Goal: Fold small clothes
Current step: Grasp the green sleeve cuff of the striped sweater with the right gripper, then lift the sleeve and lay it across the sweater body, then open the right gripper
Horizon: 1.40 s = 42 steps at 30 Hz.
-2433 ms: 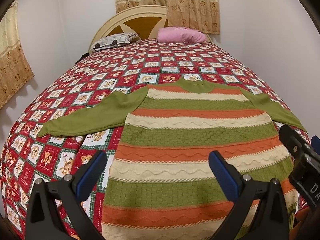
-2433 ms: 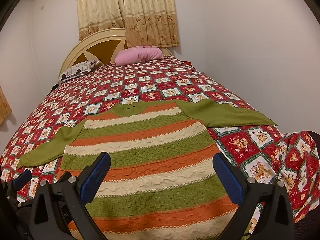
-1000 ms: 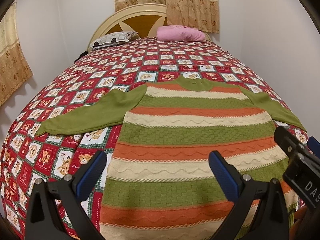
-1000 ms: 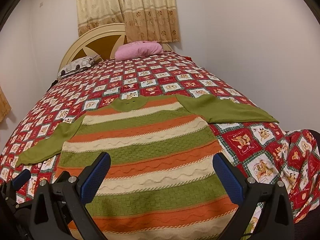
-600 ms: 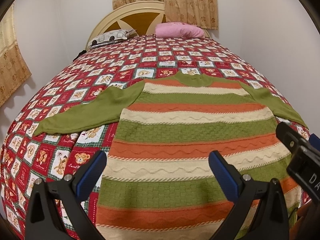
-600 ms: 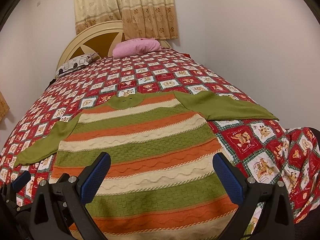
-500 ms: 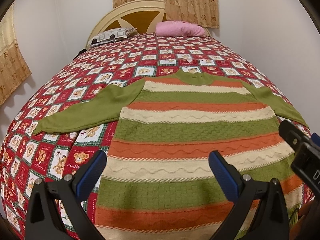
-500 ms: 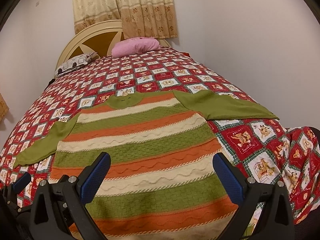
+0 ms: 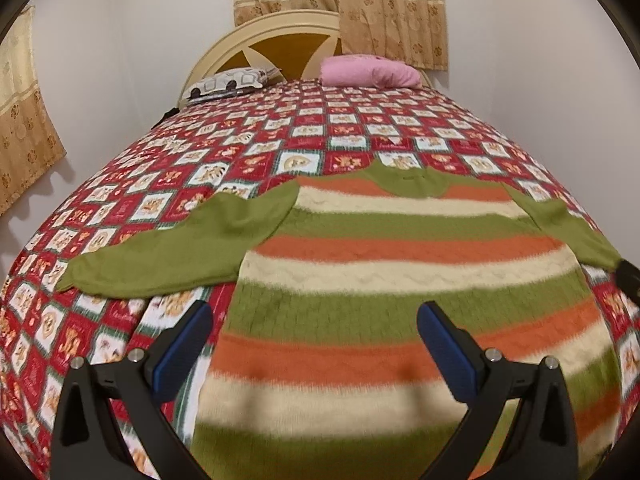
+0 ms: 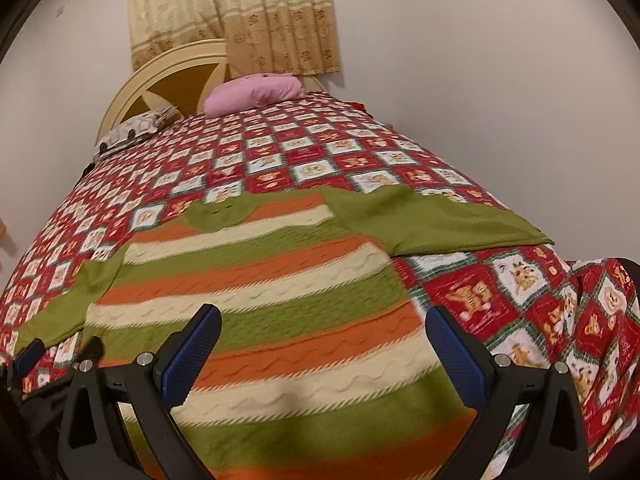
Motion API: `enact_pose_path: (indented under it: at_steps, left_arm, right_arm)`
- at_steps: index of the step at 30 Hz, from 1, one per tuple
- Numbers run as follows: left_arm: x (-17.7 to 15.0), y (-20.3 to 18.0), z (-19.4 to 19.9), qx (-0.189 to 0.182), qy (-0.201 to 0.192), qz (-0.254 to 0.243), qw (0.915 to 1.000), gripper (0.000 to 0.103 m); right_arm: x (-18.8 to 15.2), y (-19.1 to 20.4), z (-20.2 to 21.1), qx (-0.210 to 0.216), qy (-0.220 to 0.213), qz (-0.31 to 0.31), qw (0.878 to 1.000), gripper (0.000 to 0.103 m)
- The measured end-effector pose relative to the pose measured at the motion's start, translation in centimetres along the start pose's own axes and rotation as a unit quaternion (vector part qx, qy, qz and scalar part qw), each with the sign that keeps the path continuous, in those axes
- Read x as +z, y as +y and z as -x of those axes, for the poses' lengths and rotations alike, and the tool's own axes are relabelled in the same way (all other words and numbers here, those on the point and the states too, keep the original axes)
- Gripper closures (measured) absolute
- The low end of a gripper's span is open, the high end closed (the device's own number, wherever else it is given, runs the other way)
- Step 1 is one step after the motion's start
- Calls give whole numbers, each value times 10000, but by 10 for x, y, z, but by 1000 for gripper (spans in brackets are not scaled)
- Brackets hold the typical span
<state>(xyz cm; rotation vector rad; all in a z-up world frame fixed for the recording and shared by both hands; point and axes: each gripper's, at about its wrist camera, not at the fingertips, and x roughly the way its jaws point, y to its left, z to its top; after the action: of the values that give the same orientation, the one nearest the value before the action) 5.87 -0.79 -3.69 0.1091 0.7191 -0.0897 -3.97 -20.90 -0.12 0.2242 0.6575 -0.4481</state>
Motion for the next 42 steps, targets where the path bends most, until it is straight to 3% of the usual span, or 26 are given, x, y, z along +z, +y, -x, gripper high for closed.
enact_pose_path:
  at_steps: [7,9,10,13,18,22,25,31,33,35,36,39,42]
  left_arm:
    - [2,1,-48,135,162,54,9998,0]
    - [-1,1,-59,117,297,78,9995,0]
    - [-3,1,-62,111,365,87,9992,0]
    - [-10,-2,-74,126,602,87,9981,0]
    - [-11,-6,-78,135,715,48,9973,0]
    - [-11,0,-85,-32,859,252,9960,0]
    - [-11,1,-87,-45,872,299,9957,0]
    - [-10,-1,-90,-5,891,267,9957,0]
    - [-10,-1,-91,1,898,260,9956,0]
    - [-9,0,-92,4,898,255,9956,0]
    - [-9,0,-92,0,900,258,9956,0]
    - [-9,0,-92,-5,894,261,9956,0]
    - [-10,0,-91,-13,889,269,9957,0]
  right_arm:
    - [23,-81,-40,-327,28,-516,9981,2]
    - [31,-119,-57,-459,150,-873,9950,11]
    - [34,-137,-65,-491,228,-1052,9930,22]
    - [42,-211,-92,-499,505,-1950,9782,41]
    - [44,-330,-126,-575,584,-3479,9339,41]
    - [47,-369,-154,-676,835,-3761,9203,41]
    - [44,-390,-180,-567,1049,-4148,9021,41]
    - [55,-403,-204,-640,943,-4066,9065,42]
    - [58,-406,-211,-706,960,-3889,9135,50]
    - [61,-406,-220,-821,1050,-3658,9211,79]
    - [62,-405,-221,-919,1100,-3514,9252,85]
    - [62,-412,-211,-814,956,-3545,9266,94]
    - [72,-407,-189,-799,594,-3486,9320,95]
